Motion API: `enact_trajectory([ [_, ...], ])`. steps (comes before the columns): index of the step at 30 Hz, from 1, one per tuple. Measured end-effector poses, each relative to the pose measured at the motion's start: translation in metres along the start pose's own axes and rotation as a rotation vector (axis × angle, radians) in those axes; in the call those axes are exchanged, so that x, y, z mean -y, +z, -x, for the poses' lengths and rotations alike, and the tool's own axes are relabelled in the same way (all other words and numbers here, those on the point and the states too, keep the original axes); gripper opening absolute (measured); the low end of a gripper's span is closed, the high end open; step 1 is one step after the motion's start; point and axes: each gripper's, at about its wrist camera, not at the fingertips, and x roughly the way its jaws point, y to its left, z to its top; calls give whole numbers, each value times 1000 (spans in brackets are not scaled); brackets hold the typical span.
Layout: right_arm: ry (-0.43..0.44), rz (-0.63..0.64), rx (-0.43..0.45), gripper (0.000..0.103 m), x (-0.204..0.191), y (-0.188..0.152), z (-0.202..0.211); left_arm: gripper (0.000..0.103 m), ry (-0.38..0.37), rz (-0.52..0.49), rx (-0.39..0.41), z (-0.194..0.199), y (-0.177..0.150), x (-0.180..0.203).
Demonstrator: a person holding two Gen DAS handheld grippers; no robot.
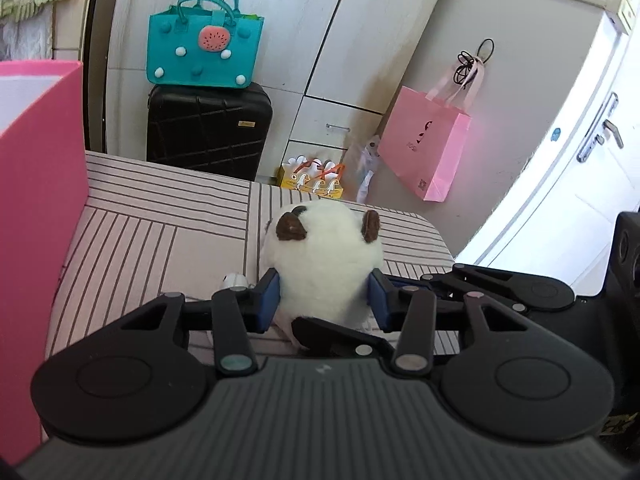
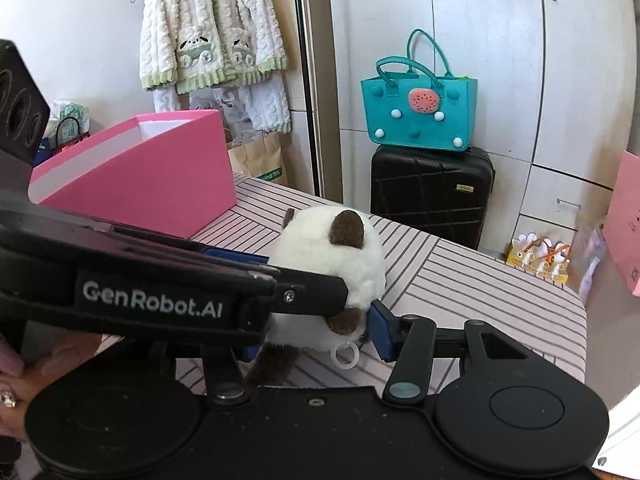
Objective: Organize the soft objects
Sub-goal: 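Lift the cat plush with both tools and carry it over the box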
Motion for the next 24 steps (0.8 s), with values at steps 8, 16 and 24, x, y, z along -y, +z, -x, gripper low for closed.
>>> enact_trajectory([
  [8, -15, -90, -51, 57, -16, -5, 21, 45, -8, -34, -47, 21, -7, 10],
  [16, -44, -88, -62, 58, -41, -15, 51, 45, -54, -30, -70, 51, -22, 17],
  [24, -41, -91, -59, 60, -64, -22, 82, 45, -103, -19, -109, 84, -29, 19],
])
